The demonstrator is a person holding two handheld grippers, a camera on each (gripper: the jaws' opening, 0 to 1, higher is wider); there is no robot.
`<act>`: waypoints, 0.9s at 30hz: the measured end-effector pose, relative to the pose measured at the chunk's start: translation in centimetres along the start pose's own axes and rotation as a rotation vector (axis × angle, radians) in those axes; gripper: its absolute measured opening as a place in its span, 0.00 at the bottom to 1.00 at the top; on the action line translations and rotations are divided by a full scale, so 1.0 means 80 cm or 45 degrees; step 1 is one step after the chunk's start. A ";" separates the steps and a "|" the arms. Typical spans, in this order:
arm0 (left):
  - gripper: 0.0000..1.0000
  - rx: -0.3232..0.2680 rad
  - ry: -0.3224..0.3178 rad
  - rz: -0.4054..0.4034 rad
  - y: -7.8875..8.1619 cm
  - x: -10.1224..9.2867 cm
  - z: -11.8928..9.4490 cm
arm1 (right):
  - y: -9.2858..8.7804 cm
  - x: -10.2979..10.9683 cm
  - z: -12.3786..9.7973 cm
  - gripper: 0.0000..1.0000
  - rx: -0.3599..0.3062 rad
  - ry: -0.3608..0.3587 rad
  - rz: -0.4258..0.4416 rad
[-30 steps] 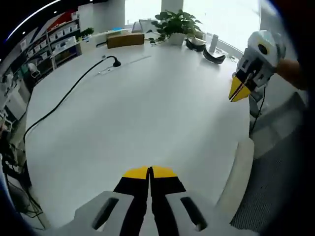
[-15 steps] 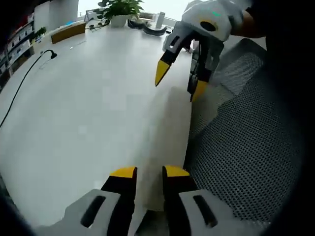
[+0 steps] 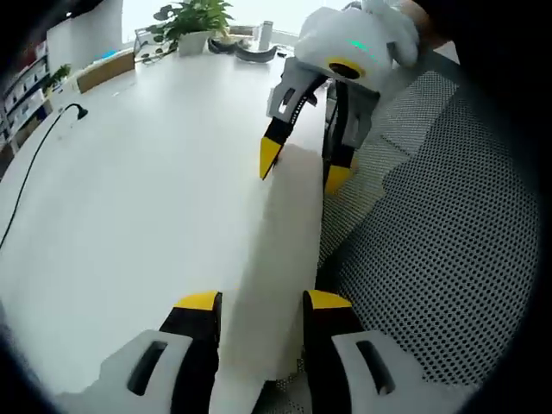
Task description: Arrange the utensils inside the cutlery case until each visible utensil rests in its matching compartment.
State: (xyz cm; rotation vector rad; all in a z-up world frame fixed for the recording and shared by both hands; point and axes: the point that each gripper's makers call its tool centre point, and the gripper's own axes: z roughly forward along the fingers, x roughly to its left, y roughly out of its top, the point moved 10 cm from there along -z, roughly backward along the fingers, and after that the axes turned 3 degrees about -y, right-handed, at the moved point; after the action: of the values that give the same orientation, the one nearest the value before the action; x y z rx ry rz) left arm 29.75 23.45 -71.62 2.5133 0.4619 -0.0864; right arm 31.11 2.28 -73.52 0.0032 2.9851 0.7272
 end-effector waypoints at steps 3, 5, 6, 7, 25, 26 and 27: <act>0.46 -0.050 0.055 0.033 0.006 0.013 -0.002 | -0.009 -0.021 -0.003 0.38 0.015 -0.016 0.026; 0.45 -0.023 0.075 0.063 0.011 0.025 -0.001 | -0.012 -0.032 -0.005 0.38 0.022 -0.017 0.030; 0.45 -0.006 0.086 0.100 0.014 0.033 0.002 | -0.013 -0.039 -0.006 0.38 0.032 -0.021 0.043; 0.45 -0.004 0.090 0.113 0.015 0.035 0.003 | -0.014 -0.042 -0.006 0.38 0.033 -0.025 0.046; 0.43 0.040 0.146 0.310 0.042 0.094 0.038 | -0.032 -0.099 -0.007 0.39 0.051 -0.081 0.031; 0.43 0.043 0.147 0.320 0.042 0.093 0.038 | -0.031 -0.099 -0.007 0.39 0.052 -0.084 0.031; 0.43 0.047 0.148 0.328 0.042 0.093 0.038 | -0.031 -0.098 -0.007 0.39 0.053 -0.088 0.027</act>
State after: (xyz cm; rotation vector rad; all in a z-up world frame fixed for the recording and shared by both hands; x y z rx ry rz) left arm 38.03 21.47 -73.59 2.6004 0.1796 0.1525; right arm 38.91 -0.34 -73.66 0.0609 2.9383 0.6529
